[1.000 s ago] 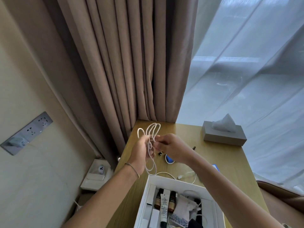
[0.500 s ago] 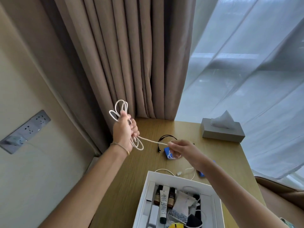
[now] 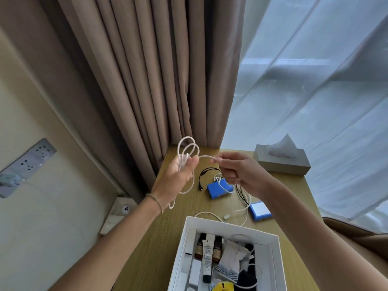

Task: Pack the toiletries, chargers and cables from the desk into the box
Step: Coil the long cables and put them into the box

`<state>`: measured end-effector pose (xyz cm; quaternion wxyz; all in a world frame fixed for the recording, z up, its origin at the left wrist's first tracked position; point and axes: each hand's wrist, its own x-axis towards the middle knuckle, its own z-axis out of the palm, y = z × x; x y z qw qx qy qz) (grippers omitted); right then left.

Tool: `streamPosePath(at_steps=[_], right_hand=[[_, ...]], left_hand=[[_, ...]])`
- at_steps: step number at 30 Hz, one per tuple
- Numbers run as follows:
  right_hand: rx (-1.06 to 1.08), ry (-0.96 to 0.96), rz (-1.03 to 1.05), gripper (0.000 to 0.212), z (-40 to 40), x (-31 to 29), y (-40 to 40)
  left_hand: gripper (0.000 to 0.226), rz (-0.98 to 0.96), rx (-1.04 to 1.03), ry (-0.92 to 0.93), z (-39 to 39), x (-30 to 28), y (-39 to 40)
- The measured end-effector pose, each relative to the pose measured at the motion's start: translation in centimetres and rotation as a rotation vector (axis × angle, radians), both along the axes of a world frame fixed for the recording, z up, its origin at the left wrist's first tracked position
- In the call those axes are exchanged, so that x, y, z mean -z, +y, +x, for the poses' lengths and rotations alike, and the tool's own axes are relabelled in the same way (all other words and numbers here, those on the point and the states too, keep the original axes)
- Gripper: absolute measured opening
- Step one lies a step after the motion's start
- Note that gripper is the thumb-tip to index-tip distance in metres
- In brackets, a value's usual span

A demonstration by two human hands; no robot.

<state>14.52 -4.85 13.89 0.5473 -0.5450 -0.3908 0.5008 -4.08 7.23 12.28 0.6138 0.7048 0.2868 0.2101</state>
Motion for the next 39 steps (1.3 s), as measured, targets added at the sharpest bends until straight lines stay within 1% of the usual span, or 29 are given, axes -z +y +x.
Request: streamPosePath(at_steps=[1,2,4,5,6,8,9,11,12,14,15,18,20,22,23,25,27,29,30,31,33,35,39], right_hand=[[-0.008,-0.042,-0.017,0.019,-0.4,-0.5,0.1],[-0.012,-0.074,-0.038,0.019,-0.9,-1.0,0.2],[-0.015,-0.127,-0.074,0.016,-1.5,-1.8,0.2],[-0.015,-0.146,-0.083,0.015,-1.7,-2.1,0.1],[-0.012,-0.165,-0.086,0.014,-1.9,-2.4,0.1],[-0.007,-0.221,-0.092,0.018,-2.4,-2.8,0.1],[-0.011,-0.264,-0.099,0.024,-2.7,-2.8,0.1],[-0.037,-0.342,-0.101,0.032,-3.5,-2.9,0.3],[-0.05,-0.358,-0.102,0.035,-3.9,-2.8,0.3],[-0.047,-0.358,-0.098,0.041,-4.4,-2.5,0.3],[-0.031,-0.358,-0.09,0.042,-4.6,-2.3,0.2],[0.035,-0.389,-0.058,0.043,-4.5,-1.4,-0.2],[0.031,-0.404,-0.05,0.041,-4.3,-1.0,-0.4],[0.003,-0.402,-0.058,0.04,-4.4,-0.6,-0.4],[-0.012,-0.398,-0.055,0.039,-4.5,-0.3,-0.4],[-0.042,-0.424,-0.035,0.038,-4.7,0.6,-0.3],[-0.063,-0.486,-0.027,0.038,-4.6,1.7,-0.4],[-0.059,-0.506,-0.03,0.039,-4.1,2.8,-0.8],[-0.058,-0.496,-0.023,0.037,-3.7,3.4,-1.0],[-0.064,-0.484,-0.012,0.034,-3.3,4.0,-1.3],[-0.058,-0.465,-0.026,0.031,-2.3,5.0,-2.0],[-0.025,-0.458,-0.069,0.033,-1.0,6.2,-2.6],[0.074,-0.546,-0.116,0.035,1.2,8.3,-3.6]], left_hand=[[0.045,0.038,0.031,0.006,0.3,-0.3,-0.4],[0.044,0.077,0.051,-0.003,0.5,-0.5,-0.7],[0.038,0.156,0.014,-0.022,0.8,-0.8,-0.9],[0.041,0.171,-0.008,-0.028,0.7,-0.9,-0.8],[0.048,0.143,-0.008,-0.029,0.6,-1.0,-0.6],[0.061,-0.012,0.023,-0.029,0.5,-1.3,-0.6],[0.061,-0.09,0.018,-0.044,0.5,-1.5,-0.8],[0.042,-0.171,-0.086,-0.074,1.0,-1.6,-1.4],[0.039,-0.198,-0.166,-0.081,1.4,-1.6,-1.6],[0.043,-0.271,-0.279,-0.115,1.7,-1.6,-1.7],[0.043,-0.303,-0.286,-0.136,1.7,-1.7,-1.7],[0.038,-0.321,-0.16,-0.156,1.1,-2.2,-2.0],[0.041,-0.266,-0.107,-0.123,0.8,-2.1,-2.5],[0.034,-0.221,-0.122,-0.112,0.9,-2.1,-3.0],[0.034,-0.22,-0.153,-0.118,1.1,-2.1,-3.2],[0.042,-0.267,-0.252,-0.142,1.5,-2.4,-3.2],[0.047,-0.406,-0.324,-0.215,1.4,-2.9,-2.8],[0.045,-0.639,-0.294,-0.344,0.9,-3.5,-1.8],[0.044,-0.726,-0.268,-0.394,0.5,-3.8,-1.2],[0.043,-0.772,-0.251,-0.425,0.0,-4.1,-0.6],[0.043,-0.79,-0.236,-0.451,-1.1,-4.6,0.8],[0.043,-0.761,-0.228,-0.45,-2.3,-4.9,2.0],[0.043,-0.711,-0.243,-0.457,-4.9,-5.1,4.0]])
